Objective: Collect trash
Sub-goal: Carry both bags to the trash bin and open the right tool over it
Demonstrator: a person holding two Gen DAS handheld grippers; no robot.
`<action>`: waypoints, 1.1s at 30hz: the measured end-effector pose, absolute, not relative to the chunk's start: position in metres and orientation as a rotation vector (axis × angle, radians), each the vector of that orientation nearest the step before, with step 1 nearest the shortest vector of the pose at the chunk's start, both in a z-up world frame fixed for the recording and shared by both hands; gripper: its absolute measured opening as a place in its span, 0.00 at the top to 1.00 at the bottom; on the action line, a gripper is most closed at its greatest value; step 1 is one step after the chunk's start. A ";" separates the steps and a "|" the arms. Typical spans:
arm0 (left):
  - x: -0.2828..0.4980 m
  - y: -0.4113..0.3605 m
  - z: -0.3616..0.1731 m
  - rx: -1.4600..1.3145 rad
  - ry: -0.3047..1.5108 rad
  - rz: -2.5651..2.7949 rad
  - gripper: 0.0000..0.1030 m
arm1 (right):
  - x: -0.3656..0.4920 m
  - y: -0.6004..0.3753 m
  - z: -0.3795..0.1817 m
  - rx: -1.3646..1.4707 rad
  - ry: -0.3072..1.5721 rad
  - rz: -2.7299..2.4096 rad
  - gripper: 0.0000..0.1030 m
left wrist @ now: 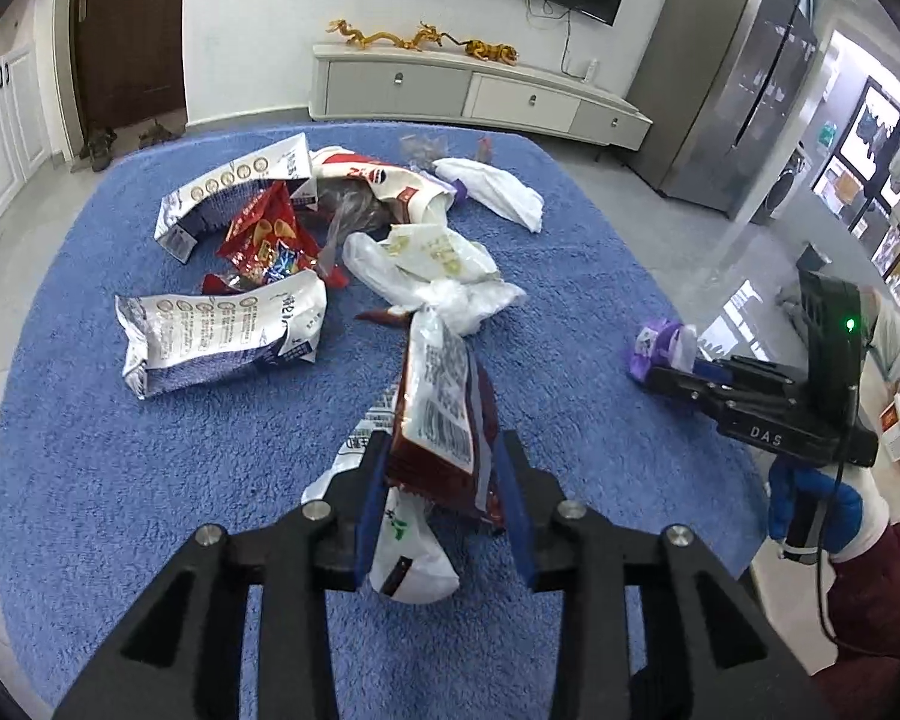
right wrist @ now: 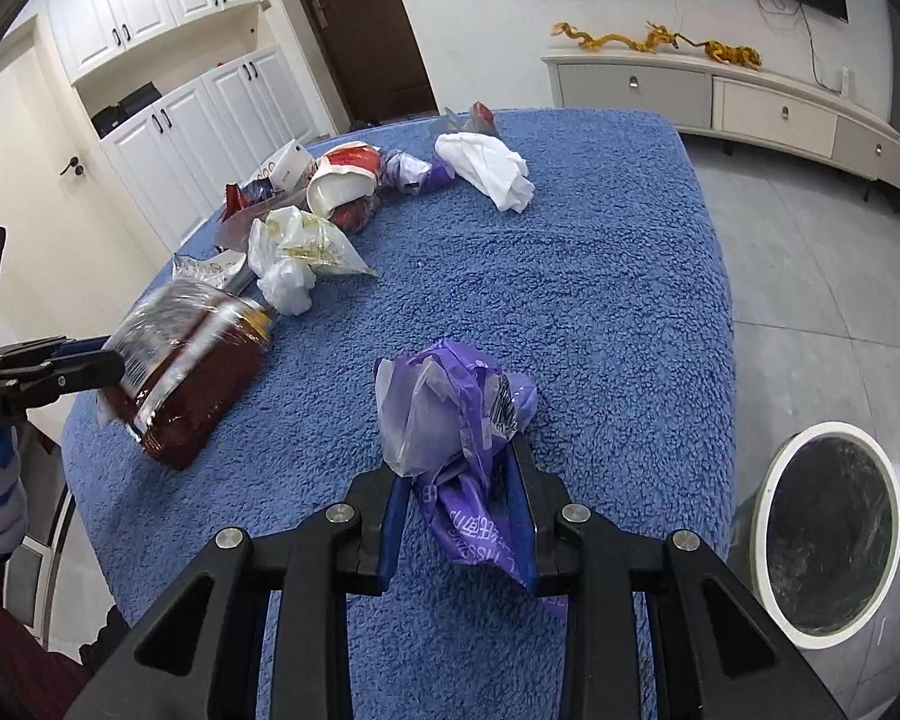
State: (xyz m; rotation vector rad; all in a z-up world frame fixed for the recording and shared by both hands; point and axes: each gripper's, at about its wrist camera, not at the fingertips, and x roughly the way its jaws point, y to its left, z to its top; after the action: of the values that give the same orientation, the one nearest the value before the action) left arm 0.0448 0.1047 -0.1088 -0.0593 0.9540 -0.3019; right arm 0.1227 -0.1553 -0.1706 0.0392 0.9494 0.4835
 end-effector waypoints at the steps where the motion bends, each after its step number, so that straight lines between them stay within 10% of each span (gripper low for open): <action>1: 0.043 0.103 -0.108 -0.044 0.951 -0.300 0.68 | 0.122 -0.156 -0.170 0.041 0.948 0.483 0.71; 24: 0.064 0.061 -0.098 0.079 0.913 -0.354 0.69 | 0.118 -0.162 -0.176 0.088 0.941 0.486 0.70; 29: 0.072 0.048 -0.110 0.100 0.946 -0.346 0.96 | 0.118 -0.162 -0.177 0.095 0.938 0.487 0.71; 33: 0.072 0.045 -0.109 0.085 0.927 -0.329 0.98 | 0.113 -0.165 -0.173 0.104 0.910 0.489 0.75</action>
State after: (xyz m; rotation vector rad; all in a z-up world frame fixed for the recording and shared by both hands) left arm 0.0722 0.0452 -0.1092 0.0847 0.9271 -0.3293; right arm 0.1132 -0.1648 -0.1730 0.1038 0.9104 0.4886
